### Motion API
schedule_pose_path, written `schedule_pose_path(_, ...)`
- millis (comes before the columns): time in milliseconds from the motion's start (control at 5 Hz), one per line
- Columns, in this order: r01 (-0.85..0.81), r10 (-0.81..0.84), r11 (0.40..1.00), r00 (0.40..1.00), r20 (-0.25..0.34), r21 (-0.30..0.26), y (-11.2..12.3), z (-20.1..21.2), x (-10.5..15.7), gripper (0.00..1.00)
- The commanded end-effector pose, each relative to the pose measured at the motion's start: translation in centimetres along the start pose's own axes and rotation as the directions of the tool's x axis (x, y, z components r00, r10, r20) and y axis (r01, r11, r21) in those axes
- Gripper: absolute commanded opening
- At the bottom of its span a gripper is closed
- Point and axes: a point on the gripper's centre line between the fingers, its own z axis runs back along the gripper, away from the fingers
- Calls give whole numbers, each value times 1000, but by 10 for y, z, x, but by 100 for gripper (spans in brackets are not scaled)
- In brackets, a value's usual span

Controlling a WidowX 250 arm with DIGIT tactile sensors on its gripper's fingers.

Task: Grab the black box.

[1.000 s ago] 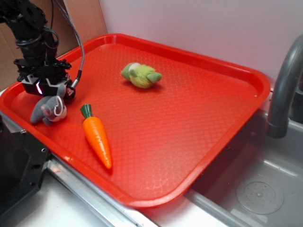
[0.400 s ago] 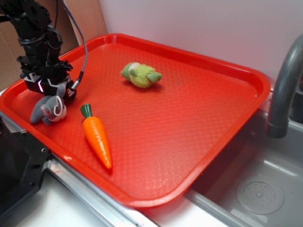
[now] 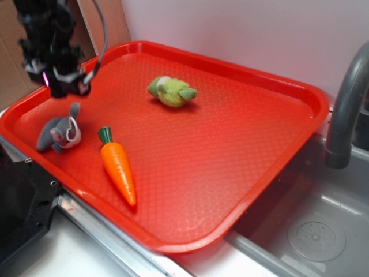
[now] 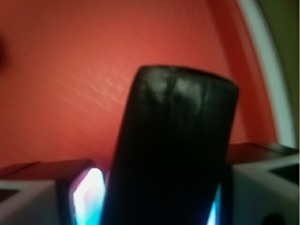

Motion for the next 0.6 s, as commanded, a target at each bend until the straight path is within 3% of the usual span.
schedule_pose_path(0,163,-163,986,987,-2,-43,-23,51,13,0)
schedule_pose_path(200,209,-210,976,978,-3,-62,-29,57,13,0)
schedule_pose_path(400,241,-241,970,970,-4,-40,-37,58,7,0)
